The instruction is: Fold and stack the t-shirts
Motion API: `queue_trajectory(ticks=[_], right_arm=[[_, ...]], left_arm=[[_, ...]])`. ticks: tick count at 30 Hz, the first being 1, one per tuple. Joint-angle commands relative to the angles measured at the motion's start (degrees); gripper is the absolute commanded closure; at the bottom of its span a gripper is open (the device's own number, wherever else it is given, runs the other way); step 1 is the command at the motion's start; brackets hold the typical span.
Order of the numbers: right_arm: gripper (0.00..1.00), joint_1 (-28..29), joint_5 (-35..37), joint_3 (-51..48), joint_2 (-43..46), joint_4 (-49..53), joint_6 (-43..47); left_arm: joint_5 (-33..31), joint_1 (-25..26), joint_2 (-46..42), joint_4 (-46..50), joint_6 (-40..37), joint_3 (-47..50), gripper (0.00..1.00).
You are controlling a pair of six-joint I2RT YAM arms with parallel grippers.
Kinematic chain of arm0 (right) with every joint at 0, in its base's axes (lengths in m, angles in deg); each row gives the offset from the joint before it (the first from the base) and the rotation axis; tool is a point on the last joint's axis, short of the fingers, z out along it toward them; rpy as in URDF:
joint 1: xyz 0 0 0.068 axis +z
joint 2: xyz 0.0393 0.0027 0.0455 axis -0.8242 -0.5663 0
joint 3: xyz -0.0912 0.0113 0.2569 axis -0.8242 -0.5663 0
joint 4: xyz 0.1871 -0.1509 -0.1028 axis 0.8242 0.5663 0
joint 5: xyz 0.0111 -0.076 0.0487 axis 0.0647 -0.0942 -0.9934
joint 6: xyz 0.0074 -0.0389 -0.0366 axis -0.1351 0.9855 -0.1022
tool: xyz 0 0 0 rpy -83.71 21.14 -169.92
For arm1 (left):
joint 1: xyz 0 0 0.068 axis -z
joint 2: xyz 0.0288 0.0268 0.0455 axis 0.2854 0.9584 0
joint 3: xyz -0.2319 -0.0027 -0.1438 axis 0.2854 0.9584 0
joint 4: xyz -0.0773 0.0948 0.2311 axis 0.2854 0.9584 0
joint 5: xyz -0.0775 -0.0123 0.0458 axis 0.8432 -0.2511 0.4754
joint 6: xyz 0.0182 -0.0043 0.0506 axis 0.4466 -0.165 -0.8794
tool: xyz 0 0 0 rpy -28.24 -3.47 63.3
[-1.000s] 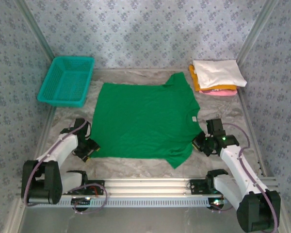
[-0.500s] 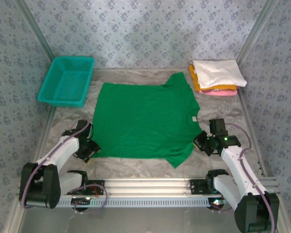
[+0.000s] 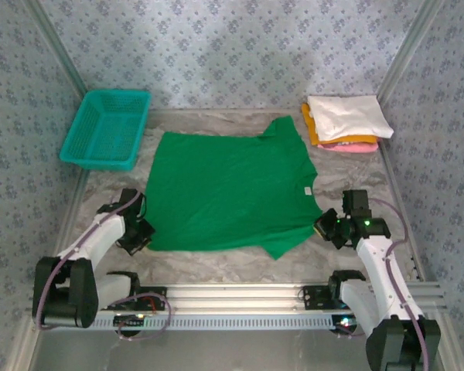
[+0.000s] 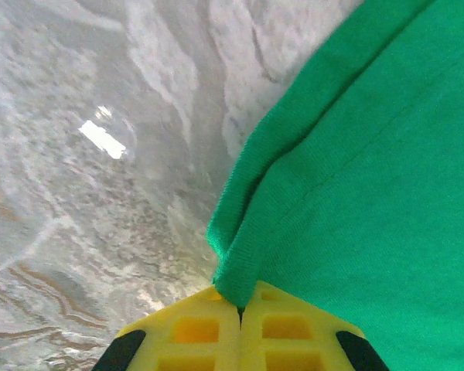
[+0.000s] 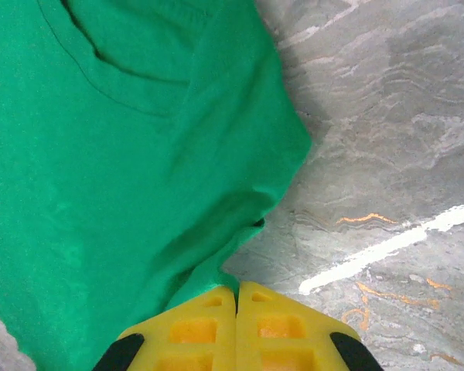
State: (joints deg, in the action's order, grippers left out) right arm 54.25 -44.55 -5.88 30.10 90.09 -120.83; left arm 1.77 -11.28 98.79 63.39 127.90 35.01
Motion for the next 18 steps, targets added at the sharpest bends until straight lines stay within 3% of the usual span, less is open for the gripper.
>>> queue_trajectory(ticks=[1, 5, 10, 18], right_arm=[[1.00, -1.9, -2.1, 3.3, 1.1, 5.0, 2.3], [1.00, -2.5, -2.4, 7.2, 2.8, 9.4, 3.3], [1.00, -1.7, -6.6, 9.0, 2.1, 3.9, 3.2], [1.00, -0.1, -4.4, 13.2, -3.4, 2.4, 6.8]], left_arm=[[-3.0, -1.2, -2.8, 2.7, -2.0, -3.2, 1.00], [-0.6, -1.2, -3.3, 2.4, -3.2, -4.6, 1.00], [3.1, -1.0, -3.9, -0.1, -5.1, -5.4, 1.00], [5.1, -1.3, 1.2, 1.2, -11.0, -13.8, 1.00]])
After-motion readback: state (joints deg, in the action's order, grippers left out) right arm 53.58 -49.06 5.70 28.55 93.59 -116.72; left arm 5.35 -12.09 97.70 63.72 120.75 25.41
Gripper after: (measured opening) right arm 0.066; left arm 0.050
